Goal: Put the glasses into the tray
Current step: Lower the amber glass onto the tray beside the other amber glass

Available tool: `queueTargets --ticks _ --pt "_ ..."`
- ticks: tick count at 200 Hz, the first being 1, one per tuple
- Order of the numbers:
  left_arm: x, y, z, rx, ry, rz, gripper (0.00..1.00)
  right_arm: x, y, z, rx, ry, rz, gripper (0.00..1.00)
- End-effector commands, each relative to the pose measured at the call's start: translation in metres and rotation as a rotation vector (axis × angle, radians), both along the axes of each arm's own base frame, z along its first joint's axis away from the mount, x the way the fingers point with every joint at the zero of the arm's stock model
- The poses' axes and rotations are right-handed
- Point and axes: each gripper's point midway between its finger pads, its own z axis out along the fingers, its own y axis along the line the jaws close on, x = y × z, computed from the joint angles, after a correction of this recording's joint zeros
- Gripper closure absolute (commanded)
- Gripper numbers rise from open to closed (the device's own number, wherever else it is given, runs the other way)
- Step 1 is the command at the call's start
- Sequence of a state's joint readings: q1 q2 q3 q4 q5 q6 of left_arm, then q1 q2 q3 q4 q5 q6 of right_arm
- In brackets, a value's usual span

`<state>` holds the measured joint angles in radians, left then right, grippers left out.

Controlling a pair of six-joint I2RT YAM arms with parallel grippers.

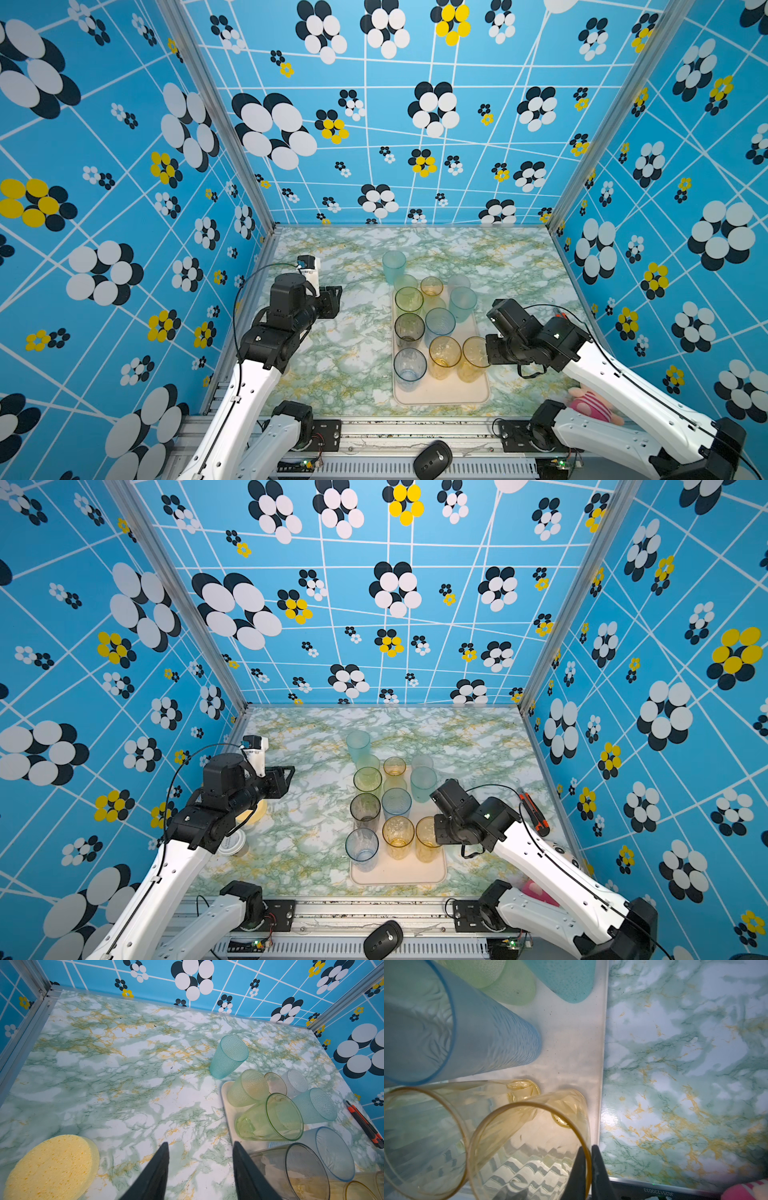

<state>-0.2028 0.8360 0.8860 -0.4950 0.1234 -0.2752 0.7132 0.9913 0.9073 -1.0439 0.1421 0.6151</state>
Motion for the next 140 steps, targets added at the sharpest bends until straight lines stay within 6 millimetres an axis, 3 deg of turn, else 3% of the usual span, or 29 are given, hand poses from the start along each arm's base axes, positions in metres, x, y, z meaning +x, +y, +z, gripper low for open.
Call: queueTargets --ticks 1,140 --pt "0.0002 0.0029 0.0098 0.012 -0.021 0.001 0.49 -0.0027 -0.0043 -0.0026 -0.031 0.010 -0.002 0.90" --pt "0.0001 0.0026 0.0081 0.012 -0.017 -0.001 0.49 -0.0009 -0.0009 0.0061 -0.029 -0.011 0.010 0.82"
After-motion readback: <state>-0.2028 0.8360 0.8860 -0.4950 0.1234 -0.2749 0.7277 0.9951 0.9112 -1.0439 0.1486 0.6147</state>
